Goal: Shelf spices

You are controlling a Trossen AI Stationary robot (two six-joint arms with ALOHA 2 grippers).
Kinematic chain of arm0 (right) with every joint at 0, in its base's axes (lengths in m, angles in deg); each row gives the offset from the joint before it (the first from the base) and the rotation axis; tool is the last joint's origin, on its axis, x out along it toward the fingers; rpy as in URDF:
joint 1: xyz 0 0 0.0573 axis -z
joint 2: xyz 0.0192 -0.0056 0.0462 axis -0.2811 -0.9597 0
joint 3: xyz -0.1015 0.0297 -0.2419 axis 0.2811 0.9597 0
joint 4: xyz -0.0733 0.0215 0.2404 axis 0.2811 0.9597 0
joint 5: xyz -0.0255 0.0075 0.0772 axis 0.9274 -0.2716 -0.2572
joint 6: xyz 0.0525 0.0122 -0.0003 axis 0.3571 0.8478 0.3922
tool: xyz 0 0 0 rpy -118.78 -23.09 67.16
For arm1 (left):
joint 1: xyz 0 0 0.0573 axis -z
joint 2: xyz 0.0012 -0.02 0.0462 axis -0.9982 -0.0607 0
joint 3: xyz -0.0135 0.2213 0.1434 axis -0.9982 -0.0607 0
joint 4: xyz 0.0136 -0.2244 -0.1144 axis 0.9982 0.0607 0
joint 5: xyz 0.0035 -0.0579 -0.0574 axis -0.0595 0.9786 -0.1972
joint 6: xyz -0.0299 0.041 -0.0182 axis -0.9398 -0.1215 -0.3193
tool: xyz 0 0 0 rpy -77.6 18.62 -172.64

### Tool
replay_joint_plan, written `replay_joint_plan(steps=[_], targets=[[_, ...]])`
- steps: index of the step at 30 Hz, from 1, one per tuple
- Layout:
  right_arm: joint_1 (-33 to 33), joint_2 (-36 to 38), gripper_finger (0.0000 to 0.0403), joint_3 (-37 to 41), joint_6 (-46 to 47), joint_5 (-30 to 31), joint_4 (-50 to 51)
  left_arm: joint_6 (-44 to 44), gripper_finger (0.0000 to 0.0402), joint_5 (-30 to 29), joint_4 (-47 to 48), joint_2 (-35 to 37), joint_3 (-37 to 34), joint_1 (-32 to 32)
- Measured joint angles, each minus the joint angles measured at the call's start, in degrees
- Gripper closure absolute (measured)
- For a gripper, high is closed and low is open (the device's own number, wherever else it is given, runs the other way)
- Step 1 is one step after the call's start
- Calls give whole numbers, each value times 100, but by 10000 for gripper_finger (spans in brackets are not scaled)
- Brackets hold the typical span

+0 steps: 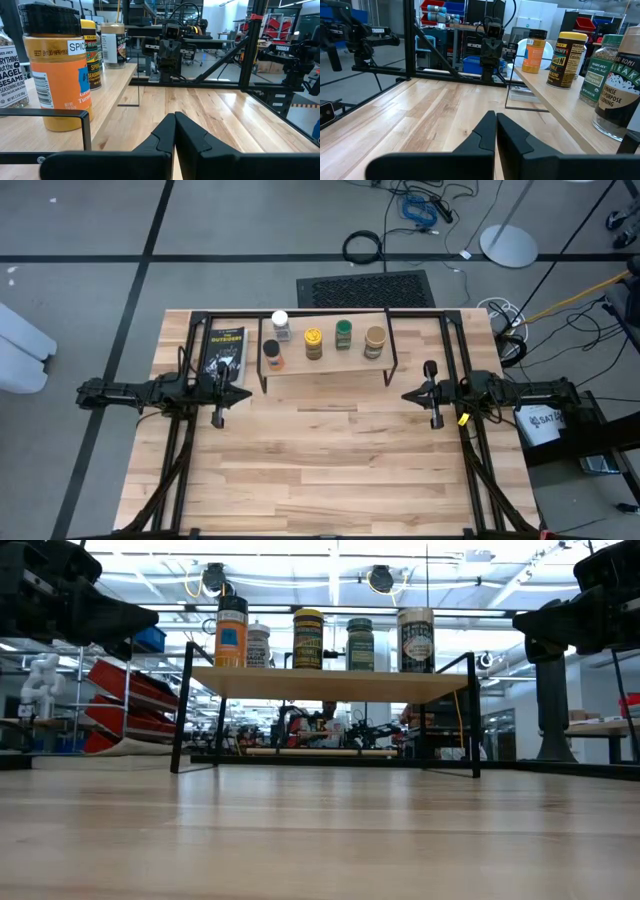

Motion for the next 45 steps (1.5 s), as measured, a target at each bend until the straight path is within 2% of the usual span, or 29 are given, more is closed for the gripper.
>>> replay_joint_plan(steps=[40, 45], targets=[[-1, 1, 403, -1, 0, -2, 0, 5, 384, -1, 0, -1, 1, 1], [0, 2, 403, -2, 0, -2, 0, 311, 384, -2, 0, -2, 0, 0]])
